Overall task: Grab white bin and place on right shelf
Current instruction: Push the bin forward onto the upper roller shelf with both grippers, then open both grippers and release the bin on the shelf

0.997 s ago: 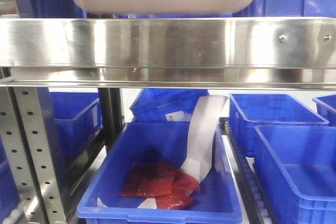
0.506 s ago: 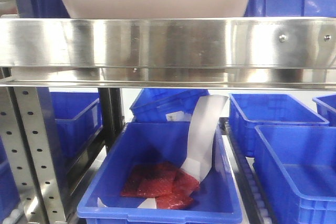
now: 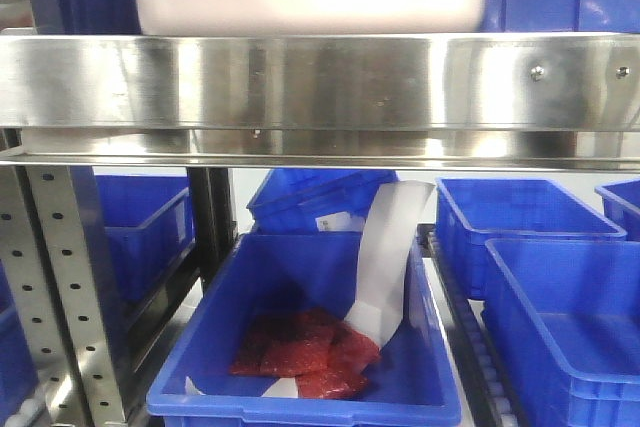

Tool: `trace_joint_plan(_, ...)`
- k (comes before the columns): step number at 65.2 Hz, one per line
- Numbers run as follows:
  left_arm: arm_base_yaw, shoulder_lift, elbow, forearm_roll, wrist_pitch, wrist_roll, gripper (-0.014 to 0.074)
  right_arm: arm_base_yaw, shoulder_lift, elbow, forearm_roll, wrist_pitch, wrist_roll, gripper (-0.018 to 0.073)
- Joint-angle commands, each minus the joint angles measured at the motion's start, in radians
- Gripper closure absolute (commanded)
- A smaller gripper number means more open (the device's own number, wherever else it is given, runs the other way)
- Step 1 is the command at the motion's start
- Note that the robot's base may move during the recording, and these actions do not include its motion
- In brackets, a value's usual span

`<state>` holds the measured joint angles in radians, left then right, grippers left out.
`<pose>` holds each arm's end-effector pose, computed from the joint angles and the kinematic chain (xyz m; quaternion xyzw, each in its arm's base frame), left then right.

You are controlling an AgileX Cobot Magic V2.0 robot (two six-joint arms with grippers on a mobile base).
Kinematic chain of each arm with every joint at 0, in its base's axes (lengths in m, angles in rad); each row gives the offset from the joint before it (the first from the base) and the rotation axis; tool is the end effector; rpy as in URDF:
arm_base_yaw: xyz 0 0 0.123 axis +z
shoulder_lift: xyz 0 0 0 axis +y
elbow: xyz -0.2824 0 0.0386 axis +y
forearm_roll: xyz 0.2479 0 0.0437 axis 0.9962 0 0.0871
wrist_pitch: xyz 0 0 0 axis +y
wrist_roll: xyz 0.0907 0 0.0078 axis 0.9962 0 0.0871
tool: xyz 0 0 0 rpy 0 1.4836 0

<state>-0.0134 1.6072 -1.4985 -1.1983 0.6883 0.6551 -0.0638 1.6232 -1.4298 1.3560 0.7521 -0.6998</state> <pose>0.3690 -0.0589 0.3978 0.0135 0.7897 -0.3727 0.4870 0.3728 0.0372 0.3780 0.0376 0.7808 0.4197 0.4612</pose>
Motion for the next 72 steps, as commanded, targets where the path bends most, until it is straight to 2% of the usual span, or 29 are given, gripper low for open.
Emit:
trace_joint_plan(1, 0.017, -0.047, -0.037, -0.052, -0.031, 0.011, 0.0151, -0.005, -0.049, -0.037, 0.047, -0.050, -0.010, -0.0045)
trace_joint_plan(22, 0.017, -0.047, -0.037, -0.026, -0.026, 0.011, 0.0155, -0.005, -0.049, -0.037, 0.047, -0.144, -0.010, -0.0036)
trace_joint_plan(27, 0.017, -0.047, -0.037, -0.013, -0.024, 0.011, 0.0155, -0.005, -0.049, -0.037, 0.046, -0.137, -0.010, 0.0008)
trace_joint_plan(32, 0.017, -0.047, -0.037, -0.001, -0.024, 0.011, 0.0163, -0.005, -0.049, -0.037, 0.046, -0.119, -0.010, 0.0116)
trace_joint_plan(38, 0.017, -0.047, -0.037, 0.002, -0.016, 0.011, 0.0265, -0.005, -0.049, -0.037, 0.044, -0.106, -0.010, 0.0334)
trace_joint_plan(44, 0.017, -0.047, -0.037, 0.002, -0.016, 0.011, 0.0474, -0.005, -0.049, -0.037, 0.043, -0.118, -0.010, 0.0510)
trace_joint_plan(51, 0.017, -0.047, -0.037, 0.002, -0.016, 0.011, 0.0738, -0.005, -0.049, -0.037, 0.043, -0.148, -0.010, 0.0503)
trace_joint_plan(55, 0.017, -0.047, -0.037, -0.010, -0.054, 0.011, 0.0699, -0.005, -0.049, -0.037, 0.043, -0.168, -0.010, 0.0503)
trace_joint_plan(63, 0.017, -0.047, -0.037, -0.023, -0.103, 0.009, 0.0714, -0.005, -0.049, -0.037, 0.043, -0.231, -0.010, 0.0503)
trace_joint_plan(72, 0.026, -0.062, -0.037, 0.004, -0.162, -0.068, 0.0714, -0.005, -0.062, -0.039, 0.039, -0.276, -0.010, 0.0503)
